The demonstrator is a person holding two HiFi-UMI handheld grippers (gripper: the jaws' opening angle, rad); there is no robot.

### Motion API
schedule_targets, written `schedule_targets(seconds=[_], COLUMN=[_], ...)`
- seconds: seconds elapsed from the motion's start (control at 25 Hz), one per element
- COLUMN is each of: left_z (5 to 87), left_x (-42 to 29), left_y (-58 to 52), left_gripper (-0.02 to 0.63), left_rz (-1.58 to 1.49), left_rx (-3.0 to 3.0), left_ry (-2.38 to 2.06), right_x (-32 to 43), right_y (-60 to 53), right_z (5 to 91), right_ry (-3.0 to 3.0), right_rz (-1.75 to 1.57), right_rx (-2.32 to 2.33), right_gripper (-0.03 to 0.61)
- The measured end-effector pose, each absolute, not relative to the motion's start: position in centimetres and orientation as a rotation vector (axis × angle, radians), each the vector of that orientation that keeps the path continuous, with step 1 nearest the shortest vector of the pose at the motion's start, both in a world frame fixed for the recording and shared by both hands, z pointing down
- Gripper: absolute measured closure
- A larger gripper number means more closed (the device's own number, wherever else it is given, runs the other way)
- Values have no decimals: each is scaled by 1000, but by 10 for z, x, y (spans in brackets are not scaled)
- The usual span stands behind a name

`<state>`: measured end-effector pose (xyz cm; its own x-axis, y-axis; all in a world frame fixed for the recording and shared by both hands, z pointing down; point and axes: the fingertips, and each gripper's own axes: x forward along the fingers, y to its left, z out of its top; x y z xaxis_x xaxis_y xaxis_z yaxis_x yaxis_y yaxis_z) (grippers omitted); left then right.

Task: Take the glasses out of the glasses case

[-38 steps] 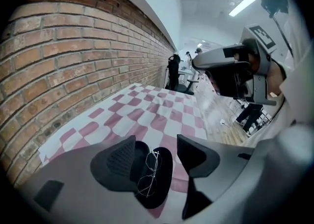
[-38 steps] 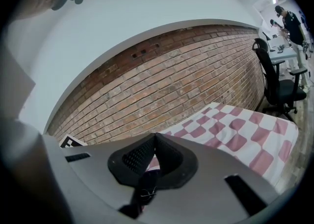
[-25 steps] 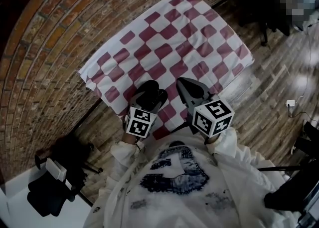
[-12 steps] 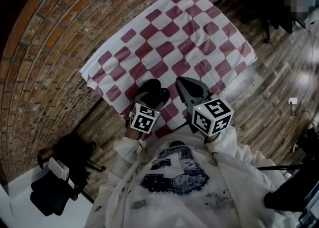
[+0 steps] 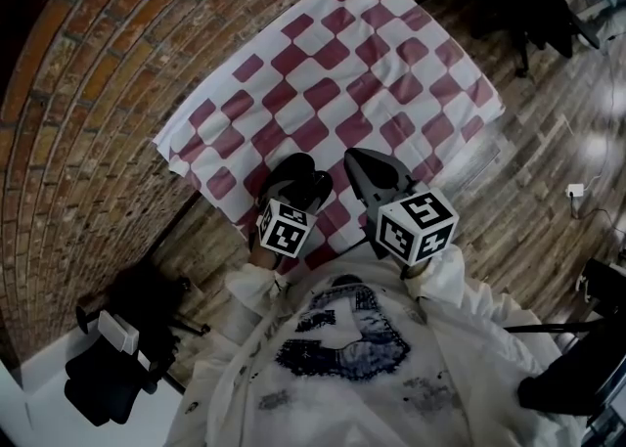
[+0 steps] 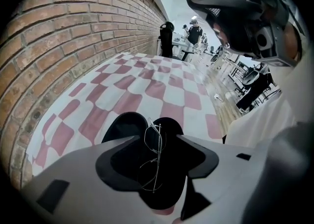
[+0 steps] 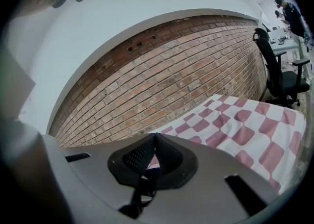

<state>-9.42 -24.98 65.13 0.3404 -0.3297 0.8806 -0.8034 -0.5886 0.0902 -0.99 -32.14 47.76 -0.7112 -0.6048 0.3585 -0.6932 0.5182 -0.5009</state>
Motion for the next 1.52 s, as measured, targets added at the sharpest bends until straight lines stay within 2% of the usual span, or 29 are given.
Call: schedule_targets(seconds=[0.6,1.52], left_z=[675,689], left_x=[-93,-98], left_y=[-245,-241], left_gripper=[420,549], left_rz=[1265,1383], left_rx=[2049,2009], left_ry=[-972,-966], right_x=[-3,3], right_y=[-325,-334], right_z=[483,487], right_ry=[-2599,-2594], right_rz=[972,999], right_rx=[1147,1151], right_gripper=[565,565])
